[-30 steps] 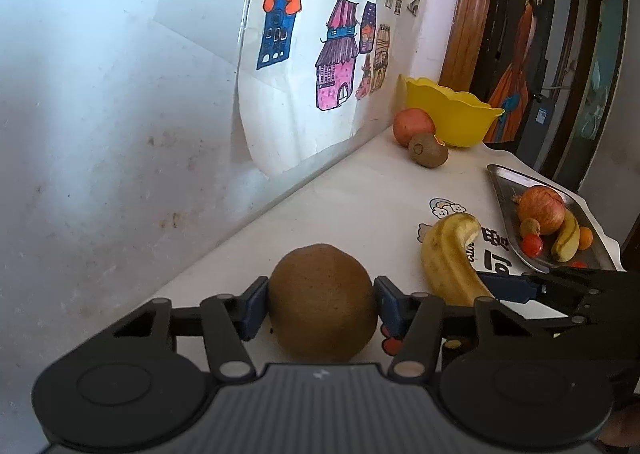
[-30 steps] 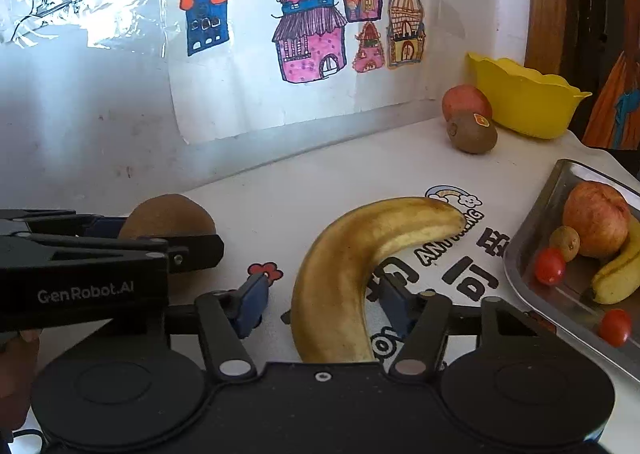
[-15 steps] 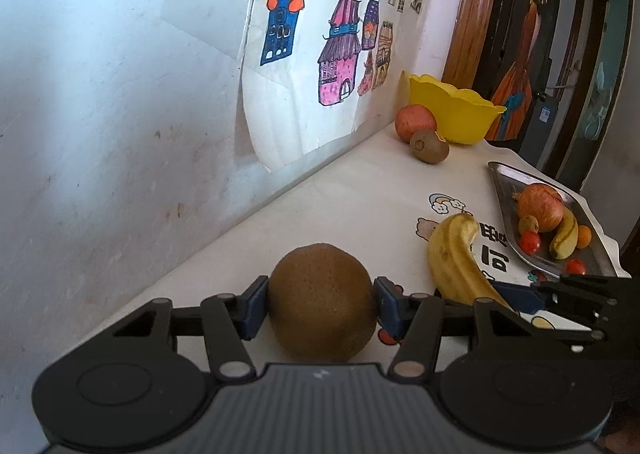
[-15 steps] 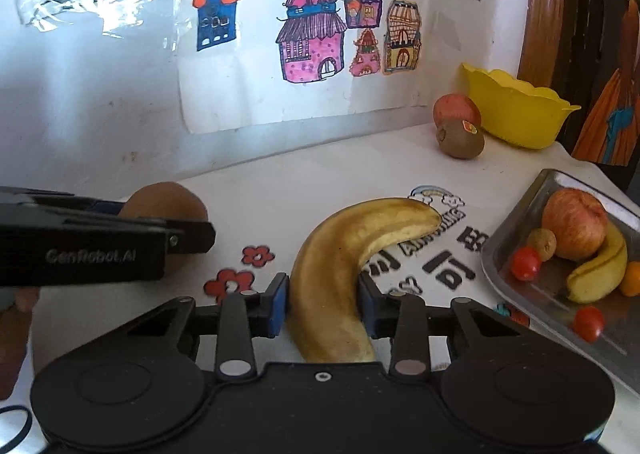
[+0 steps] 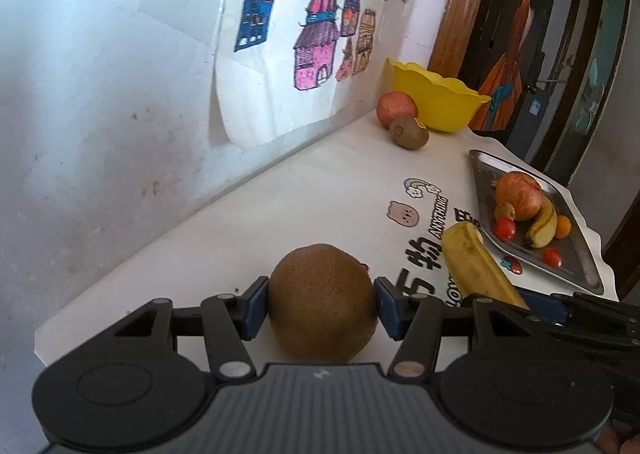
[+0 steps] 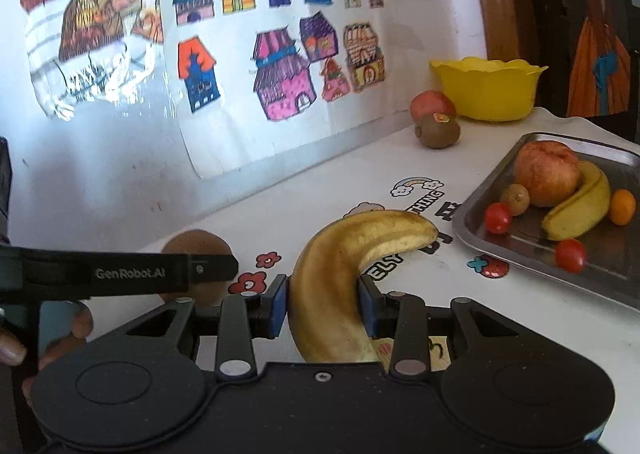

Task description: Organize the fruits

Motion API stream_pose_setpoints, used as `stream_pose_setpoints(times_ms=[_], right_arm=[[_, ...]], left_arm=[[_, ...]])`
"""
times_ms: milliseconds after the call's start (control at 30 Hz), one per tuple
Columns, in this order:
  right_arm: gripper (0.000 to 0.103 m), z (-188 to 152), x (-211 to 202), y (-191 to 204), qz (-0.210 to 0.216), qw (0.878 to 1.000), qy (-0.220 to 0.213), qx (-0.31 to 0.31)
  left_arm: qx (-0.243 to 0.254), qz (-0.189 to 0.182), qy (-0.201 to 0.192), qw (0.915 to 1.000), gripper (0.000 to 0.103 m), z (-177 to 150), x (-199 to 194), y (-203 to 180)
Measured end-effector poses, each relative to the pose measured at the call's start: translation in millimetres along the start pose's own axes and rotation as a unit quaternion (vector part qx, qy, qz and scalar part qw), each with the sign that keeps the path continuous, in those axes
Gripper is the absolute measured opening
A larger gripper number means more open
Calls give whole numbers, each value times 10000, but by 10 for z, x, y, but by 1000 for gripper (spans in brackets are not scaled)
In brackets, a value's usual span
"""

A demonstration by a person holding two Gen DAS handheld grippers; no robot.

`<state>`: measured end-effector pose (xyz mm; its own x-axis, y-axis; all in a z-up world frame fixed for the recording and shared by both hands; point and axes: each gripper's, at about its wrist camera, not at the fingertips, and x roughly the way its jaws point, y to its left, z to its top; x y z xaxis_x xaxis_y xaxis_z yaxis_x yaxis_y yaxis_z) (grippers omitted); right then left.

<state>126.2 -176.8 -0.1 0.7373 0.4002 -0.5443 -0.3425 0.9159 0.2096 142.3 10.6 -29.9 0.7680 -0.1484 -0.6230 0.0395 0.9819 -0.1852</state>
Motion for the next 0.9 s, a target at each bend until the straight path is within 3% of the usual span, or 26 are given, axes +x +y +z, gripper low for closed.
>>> stream_pose_setpoints(times_ms=[333,900], right_arm=[[39,-70,-270,-231,181,9976,-255,615],[39,-184,-832,-731,461,9807,-934,1653]], left_arm=[[169,-116,78,9998,60,-35,-27,-273],[377,-505,184,9978,60,124,52,-872]])
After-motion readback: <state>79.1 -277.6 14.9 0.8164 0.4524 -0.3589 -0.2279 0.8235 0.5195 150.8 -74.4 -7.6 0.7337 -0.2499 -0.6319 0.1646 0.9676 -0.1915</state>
